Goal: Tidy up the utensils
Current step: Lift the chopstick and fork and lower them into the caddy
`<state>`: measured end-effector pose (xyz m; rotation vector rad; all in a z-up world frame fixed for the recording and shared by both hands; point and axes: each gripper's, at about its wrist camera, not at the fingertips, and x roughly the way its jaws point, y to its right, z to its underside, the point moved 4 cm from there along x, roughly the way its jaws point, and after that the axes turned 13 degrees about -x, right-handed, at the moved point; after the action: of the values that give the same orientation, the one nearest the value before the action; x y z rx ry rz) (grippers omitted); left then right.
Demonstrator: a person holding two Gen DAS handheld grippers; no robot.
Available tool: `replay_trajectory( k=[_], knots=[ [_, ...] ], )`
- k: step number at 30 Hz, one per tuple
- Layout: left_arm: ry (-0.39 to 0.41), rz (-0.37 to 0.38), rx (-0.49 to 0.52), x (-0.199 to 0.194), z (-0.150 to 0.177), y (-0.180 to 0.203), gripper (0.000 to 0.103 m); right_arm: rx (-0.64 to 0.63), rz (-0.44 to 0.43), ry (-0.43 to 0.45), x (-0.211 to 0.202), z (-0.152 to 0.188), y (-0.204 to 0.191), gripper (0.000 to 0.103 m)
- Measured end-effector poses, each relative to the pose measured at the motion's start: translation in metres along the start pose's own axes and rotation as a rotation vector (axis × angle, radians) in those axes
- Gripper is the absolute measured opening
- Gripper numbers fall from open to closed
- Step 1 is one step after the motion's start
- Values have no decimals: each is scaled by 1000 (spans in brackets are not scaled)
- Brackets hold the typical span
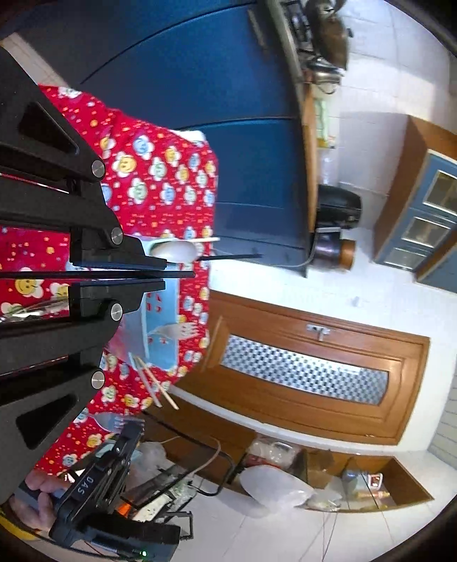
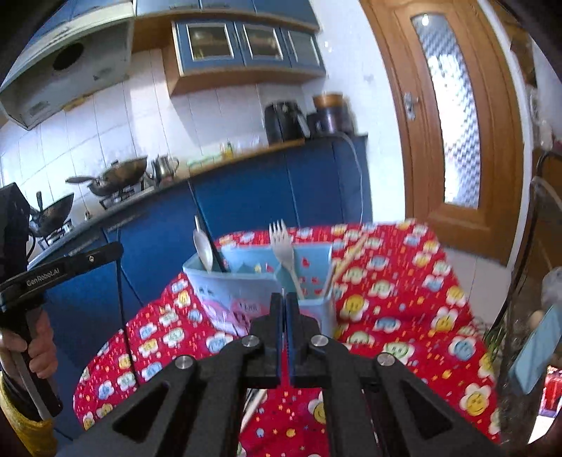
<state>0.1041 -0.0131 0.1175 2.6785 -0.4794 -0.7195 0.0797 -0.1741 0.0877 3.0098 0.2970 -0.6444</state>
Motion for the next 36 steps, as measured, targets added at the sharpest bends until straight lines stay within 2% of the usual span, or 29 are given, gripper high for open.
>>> replay_trajectory(
  k=[8, 17, 23, 28, 36],
  knots=[
    [85, 7, 6, -8, -36, 16, 4, -61, 118, 115, -21, -44, 7, 3],
    [146, 45, -6, -16, -92, 37, 4, -80, 176, 144, -15, -73, 16, 3],
    [185, 25, -10, -14, -125, 43, 4, -91, 204, 144, -7, -80, 22, 3],
    [196, -10, -8, 5, -132, 38, 4, -105, 227, 139, 7, -87, 26, 3],
    [163, -40, 1, 45, -113, 27, 4, -113, 281, 157, 30, -101, 35, 3]
  ],
)
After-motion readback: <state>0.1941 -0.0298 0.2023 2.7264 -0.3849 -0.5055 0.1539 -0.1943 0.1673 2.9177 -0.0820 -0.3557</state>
